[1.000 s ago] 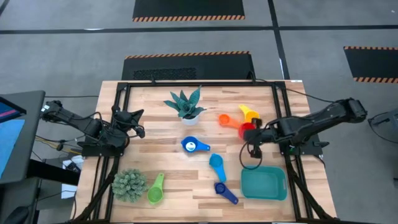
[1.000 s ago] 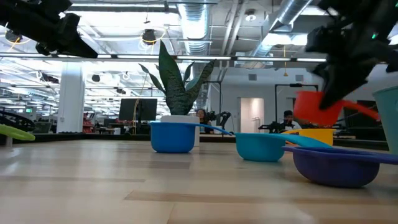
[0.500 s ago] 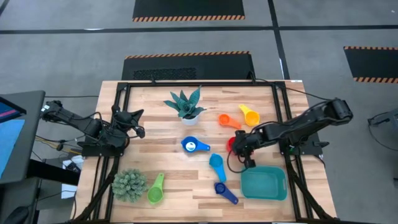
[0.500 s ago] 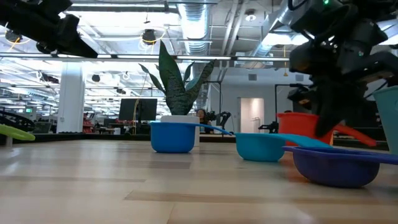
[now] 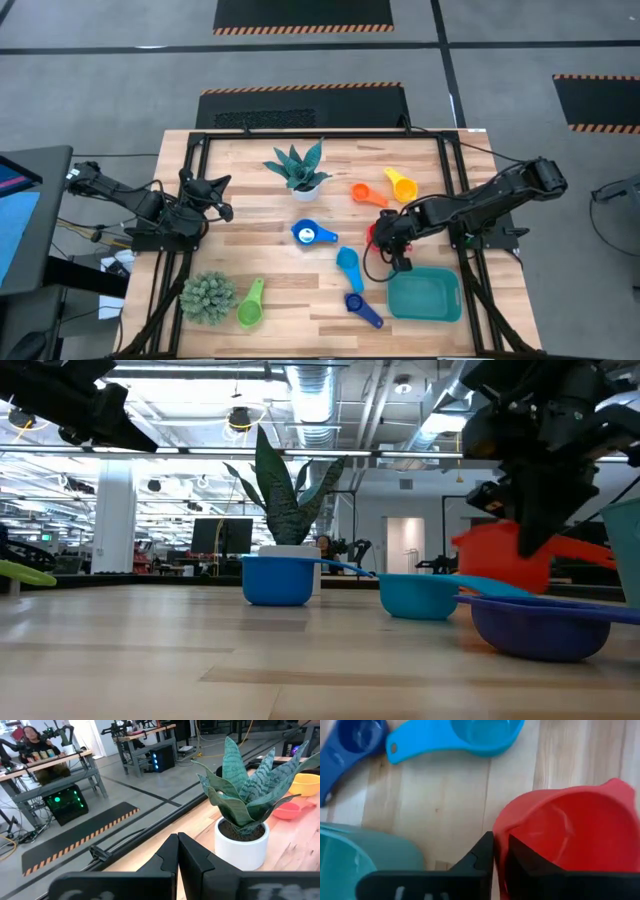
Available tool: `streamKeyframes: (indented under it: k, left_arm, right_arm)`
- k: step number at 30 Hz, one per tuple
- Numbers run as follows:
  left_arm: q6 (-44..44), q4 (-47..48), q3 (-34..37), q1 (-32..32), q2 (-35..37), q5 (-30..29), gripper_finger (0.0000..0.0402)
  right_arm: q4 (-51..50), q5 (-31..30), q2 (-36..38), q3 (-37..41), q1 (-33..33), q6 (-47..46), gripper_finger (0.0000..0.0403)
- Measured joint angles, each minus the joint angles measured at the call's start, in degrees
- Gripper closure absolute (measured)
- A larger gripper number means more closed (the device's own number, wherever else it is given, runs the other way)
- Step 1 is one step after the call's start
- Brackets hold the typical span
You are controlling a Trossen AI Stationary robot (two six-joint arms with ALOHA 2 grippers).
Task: Nest measuring cups in basket
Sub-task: Move the orange measuring cup to the center right of the table, then stack the blue measuring cup on top of the red measuring cup
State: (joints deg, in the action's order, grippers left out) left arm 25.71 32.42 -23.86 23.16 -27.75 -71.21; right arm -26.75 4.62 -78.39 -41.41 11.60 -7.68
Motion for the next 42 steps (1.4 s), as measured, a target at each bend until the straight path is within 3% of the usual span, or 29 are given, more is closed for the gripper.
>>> streamKeyframes:
  k: [8,13,20,23,26,30,33,36,42]
  left_arm:
    - [0.0,0.0,0.0,0.0,0.0,0.0,0.0401]
    - [0.0,0.0,0.0,0.0,0.0,0.0,0.0402]
    - [0.0,-0.2,0.0,0.0,0.0,0.1,0.0401]
    - [0.0,-0.2,0.0,0.0,0.0,0.2,0.0401]
    - [0.1,-0.2,0.0,0.0,0.0,0.2,0.0402]
    - [0.2,-0.3,0.0,0.0,0.0,0.2,0.0401]
    - [0.3,-0.4,0.0,0.0,0.0,0.2,0.0402]
    - [0.4,-0.5,0.0,0.0,0.0,0.3,0.0401]
    - [0.4,-0.4,0.0,0.0,0.0,0.4,0.0401]
  right_arm:
    - [-0.6,0.0,-3.5,-0.8,0.8,-1.2,0.0271]
    - [-6.6,-1.5,-3.1,-8.0,1.3,0.1,0.0236]
    - [-16.7,-3.5,-1.4,-18.0,1.9,1.1,0.0223]
    - [-9.2,-3.5,-1.4,-19.8,1.9,5.2,0.0224]
    - [4.6,-5.1,-2.7,-19.4,1.0,13.5,0.0229]
    - [22.4,-4.8,-8.4,-19.4,-2.0,22.4,0.0236]
    - [29.7,-4.8,-14.9,-22.1,-4.5,23.6,0.024]
    - [26.3,-4.8,-21.6,-28.5,-5.8,24.3,0.0241]
    - [3.9,-4.1,-33.2,-44.8,-6.2,29.0,0.0242]
